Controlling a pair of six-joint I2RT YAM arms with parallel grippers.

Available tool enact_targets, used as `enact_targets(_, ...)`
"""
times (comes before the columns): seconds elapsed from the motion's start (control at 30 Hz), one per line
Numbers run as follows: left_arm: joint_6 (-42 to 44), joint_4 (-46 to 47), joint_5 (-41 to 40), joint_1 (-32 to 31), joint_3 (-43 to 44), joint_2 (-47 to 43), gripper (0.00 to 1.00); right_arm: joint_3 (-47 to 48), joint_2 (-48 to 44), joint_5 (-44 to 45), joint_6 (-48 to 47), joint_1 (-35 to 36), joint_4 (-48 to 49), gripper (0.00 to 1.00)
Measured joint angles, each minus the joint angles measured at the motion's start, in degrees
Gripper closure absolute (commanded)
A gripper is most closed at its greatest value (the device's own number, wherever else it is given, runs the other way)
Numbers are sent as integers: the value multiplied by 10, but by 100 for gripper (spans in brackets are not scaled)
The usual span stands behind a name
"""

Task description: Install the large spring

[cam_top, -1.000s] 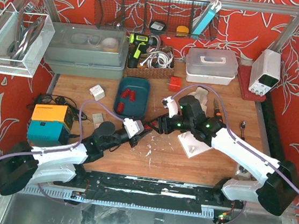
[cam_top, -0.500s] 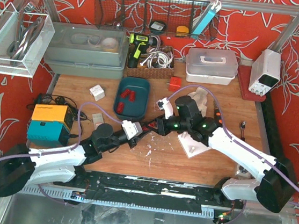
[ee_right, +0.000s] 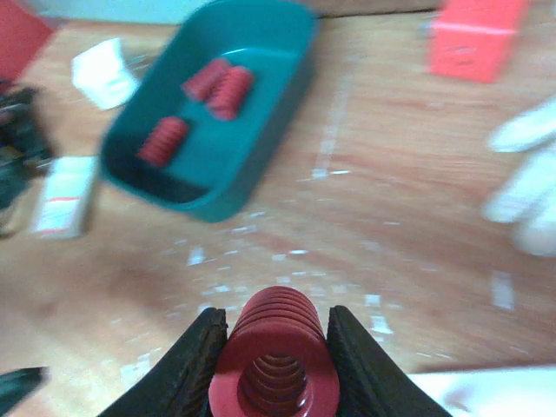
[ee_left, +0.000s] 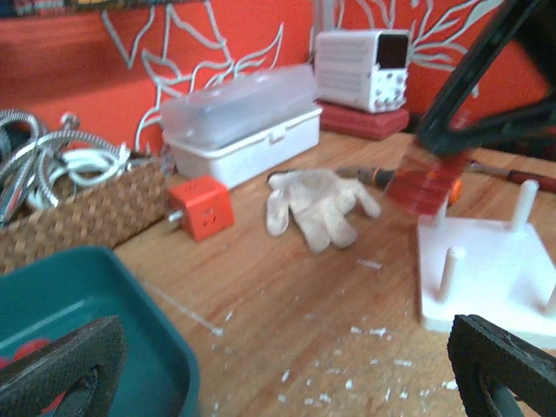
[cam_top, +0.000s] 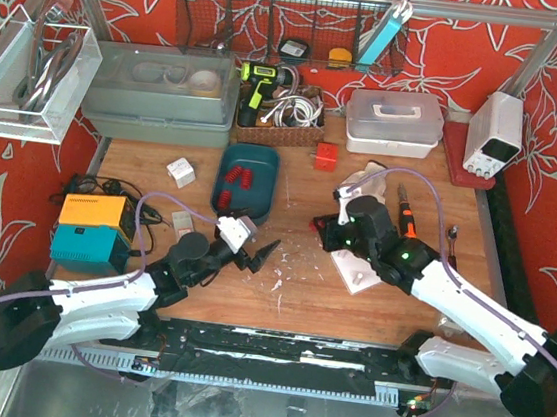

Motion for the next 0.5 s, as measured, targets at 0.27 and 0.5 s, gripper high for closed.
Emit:
enact_targets(0.27, -87, -56, -85, 0, -9, 2, 0, -7, -47, 258, 28, -7, -121, 100)
enact_targets(0.5, -113, -80, -106, 0, -8, 2, 0, -19, -74, 343, 64, -73, -196, 100)
